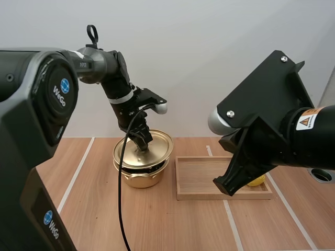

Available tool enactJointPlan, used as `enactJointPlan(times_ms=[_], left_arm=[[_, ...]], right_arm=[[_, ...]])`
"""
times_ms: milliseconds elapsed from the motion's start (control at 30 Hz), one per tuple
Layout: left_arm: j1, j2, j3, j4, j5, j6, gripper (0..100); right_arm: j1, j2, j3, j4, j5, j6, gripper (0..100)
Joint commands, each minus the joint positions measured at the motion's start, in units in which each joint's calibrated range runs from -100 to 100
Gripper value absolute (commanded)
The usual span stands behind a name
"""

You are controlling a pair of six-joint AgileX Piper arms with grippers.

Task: Open the pot, put the grape inside, and close it

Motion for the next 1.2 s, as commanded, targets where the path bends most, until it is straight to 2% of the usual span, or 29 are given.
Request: enactJointPlan(times_ms=[0,167,600,1167], left_arm=[[-0.64,-0.1,0.2,2.0,0.0,-1.1,0],[-0.64,-0.1,0.2,4.6,0.0,-1.0,0],[-0.64,5.3,-4.8,1.9,0.0,-1.4,0],[-0.64,8.5,-5.0,3.1,-0.1,-1.5,0]], right_arm=[[-0.1,-0.4,0.2,-0.1,0.0,0.2,0],[-0.1,-0.4,0.2,-0.1,0.0,0.2,0],[-0.1,-0.4,0.2,-0.1,0.0,0.2,0],[-0.1,-0.4,0.2,-0.1,0.0,0.2,0]])
